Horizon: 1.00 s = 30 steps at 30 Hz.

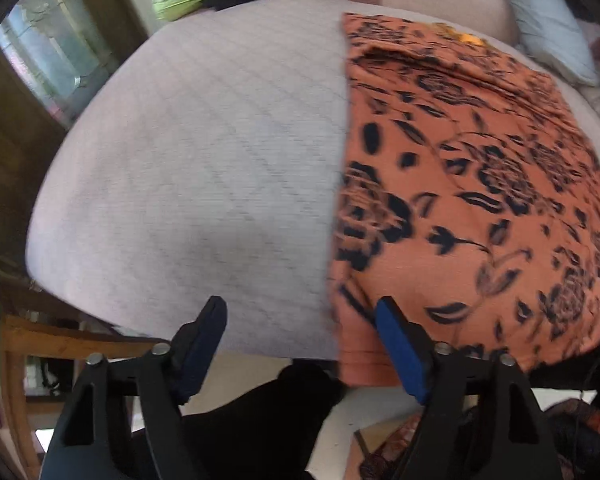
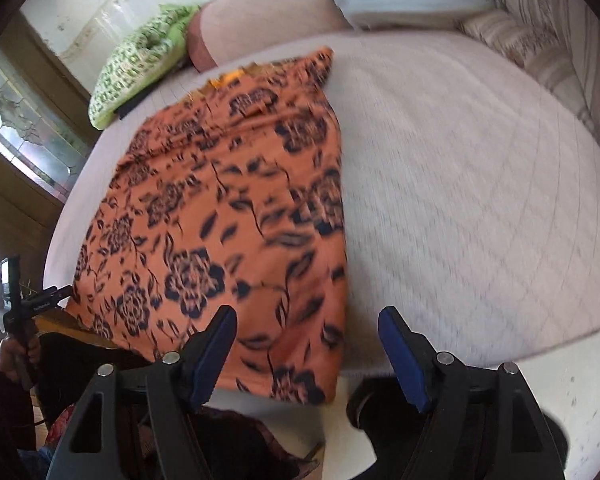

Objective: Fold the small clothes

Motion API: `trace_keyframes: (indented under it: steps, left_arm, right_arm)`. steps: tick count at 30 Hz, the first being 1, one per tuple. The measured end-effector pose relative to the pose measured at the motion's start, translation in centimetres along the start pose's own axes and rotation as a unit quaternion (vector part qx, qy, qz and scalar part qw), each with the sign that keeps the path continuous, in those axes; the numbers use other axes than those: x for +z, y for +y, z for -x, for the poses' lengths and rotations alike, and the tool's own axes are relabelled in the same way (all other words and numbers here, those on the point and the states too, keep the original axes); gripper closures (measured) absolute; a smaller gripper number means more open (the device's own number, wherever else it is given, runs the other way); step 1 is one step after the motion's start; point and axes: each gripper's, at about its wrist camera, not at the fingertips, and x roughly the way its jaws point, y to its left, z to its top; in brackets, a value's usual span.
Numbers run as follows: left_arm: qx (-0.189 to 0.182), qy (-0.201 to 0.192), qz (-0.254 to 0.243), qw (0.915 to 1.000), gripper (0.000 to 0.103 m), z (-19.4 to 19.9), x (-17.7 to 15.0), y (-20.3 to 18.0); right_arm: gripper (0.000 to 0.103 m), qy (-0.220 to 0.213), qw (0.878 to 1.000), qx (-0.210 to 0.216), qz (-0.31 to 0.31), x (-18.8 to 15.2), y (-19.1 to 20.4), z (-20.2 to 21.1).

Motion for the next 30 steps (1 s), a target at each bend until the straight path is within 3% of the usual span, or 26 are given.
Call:
trace_keyframes:
  steps: [1,4,5,6,10,13,14,16,18,19,20,21,22,24,27,30]
  left_arm:
    - [-0.007,0.002,0.001,1.0,0.034,-0.2,-0.1,-0.1]
    - [-0.053,0.019,0.016,0.9983,0.069,-1.3,-0.1,-0.2]
    - [-0.077,0.024,0.02,0.9966,0.072,-1.6,-0.3,-0.2]
    - [-0.096,0.031,0.019,0.9947,0.072,-2.1,-0.4,-0.5]
    - [-0.088,0.019,-0.019,0.9957,0.069,-2.1,-0.8,-1.7]
    - [-0.119,0.025,-0.01,0.9925,0.044,-2.4,-0.5,-1.7]
    - [-0.126,0.024,-0.005,0.9918,0.042,-2.3,-0.5,-1.6]
    - [-0.116,0.021,-0.014,0.9929,0.042,-2.5,-0.4,-1.9]
    - [-0.098,0.013,-0.036,0.9945,0.048,-2.4,-0.7,-2.7]
    - [-0.095,0.009,-0.041,0.9946,0.057,-2.3,-0.6,-2.9]
    - [-0.096,0.006,-0.047,0.9942,0.071,-2.1,-0.6,-3.0]
    - [-0.104,0.002,-0.05,0.9934,0.08,-2.0,-0.5,-3.1]
    - [-0.112,0.003,-0.05,0.9925,0.093,-2.2,-0.3,-2.9]
    - [-0.126,0.009,-0.042,0.9912,0.094,-2.2,0.1,-2.6]
    - [-0.157,0.014,-0.029,0.9871,0.096,-1.9,0.9,-1.9]
    - [-0.209,-0.001,-0.003,0.9779,0.096,-0.5,1.8,-0.5]
  right_arm:
    - [0.027,0.007,1.0,-0.002,-0.004,-0.2,-0.2,-0.3]
    - [0.027,0.022,1.0,-0.011,-0.016,-0.7,-1.1,-0.8]
    - [0.027,0.026,0.999,-0.016,-0.024,-0.8,-1.5,-0.9]
    - [0.027,0.03,0.999,-0.017,-0.036,-0.9,-2.1,-1.0]
    - [0.027,0.042,0.995,0.002,-0.088,-1.8,-4.4,-1.5]
    - [0.027,0.049,0.993,0.038,-0.102,-2.2,-4.4,-2.3]
    - [0.027,0.051,0.992,0.055,-0.102,-2.2,-4.2,-2.6]
    - [0.027,0.058,0.991,0.069,-0.095,-2.2,-3.5,-3.2]
    - [0.027,0.062,0.993,0.048,-0.084,-2.1,-2.7,-4.1]
    - [0.035,0.066,0.994,0.04,-0.079,-2.1,-2.4,-4.8]
    - [0.066,0.079,0.994,0.039,-0.072,-2.2,-1.9,-5.6]
    - [0.086,0.096,0.993,0.029,-0.061,-2.3,-1.4,-6.4]
    - [0.092,0.103,0.994,0.016,-0.044,-2.4,-0.8,-6.7]
    - [0.095,0.096,0.995,0.013,-0.007,-2.1,0.8,-5.9]
    - [0.096,0.051,0.997,0.054,0.018,-0.7,2.6,-2.8]
    - [0.096,0.0,0.994,0.108,0.015,1.3,3.1,0.8]
